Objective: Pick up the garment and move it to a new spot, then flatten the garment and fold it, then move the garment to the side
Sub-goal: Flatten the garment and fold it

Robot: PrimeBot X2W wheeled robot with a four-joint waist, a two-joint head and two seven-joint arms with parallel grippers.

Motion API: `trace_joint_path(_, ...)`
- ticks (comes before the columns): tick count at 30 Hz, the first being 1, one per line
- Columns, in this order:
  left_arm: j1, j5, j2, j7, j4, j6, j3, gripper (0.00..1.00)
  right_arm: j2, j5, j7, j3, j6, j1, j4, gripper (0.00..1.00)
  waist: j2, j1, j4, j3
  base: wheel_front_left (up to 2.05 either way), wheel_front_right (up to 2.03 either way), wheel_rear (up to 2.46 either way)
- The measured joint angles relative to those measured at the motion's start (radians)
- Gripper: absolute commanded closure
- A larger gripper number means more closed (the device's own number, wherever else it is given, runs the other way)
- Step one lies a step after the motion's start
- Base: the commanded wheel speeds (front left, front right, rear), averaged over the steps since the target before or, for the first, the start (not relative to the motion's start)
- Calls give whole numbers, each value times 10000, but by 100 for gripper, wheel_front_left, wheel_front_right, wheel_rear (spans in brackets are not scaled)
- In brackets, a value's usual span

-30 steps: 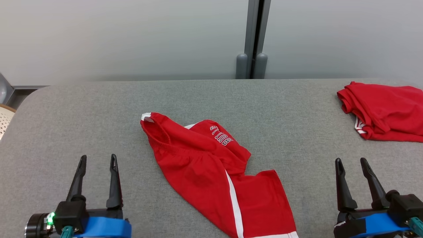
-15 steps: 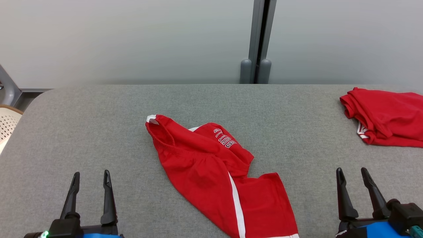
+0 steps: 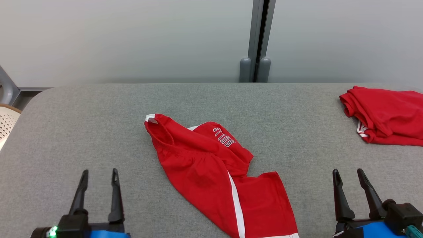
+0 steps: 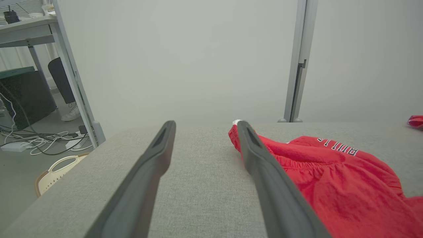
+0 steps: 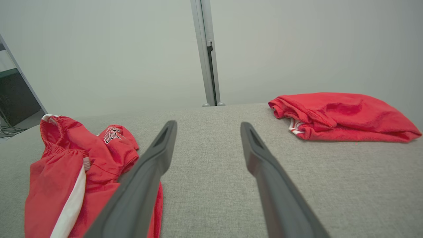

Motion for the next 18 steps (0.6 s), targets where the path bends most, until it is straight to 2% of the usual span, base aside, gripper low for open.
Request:
trace_joint_path(4,-356,102,-52,0,188,-240,-479,0,-2,0,0,128,0,-38,52,0,0,0,-32,64,0,0,0)
trace_joint_path(9,-1039,157,-96,0,207,-343,-848,0,-2,-19,0,861,0,-362,144,0,0,2,-139,185,0,0,0)
trace_joint_path(18,-1374,100,-146,0,274,-280,-811,0,2,-88,46,3643,2,-1928,1346,0,0,2,40,421,0,0,0)
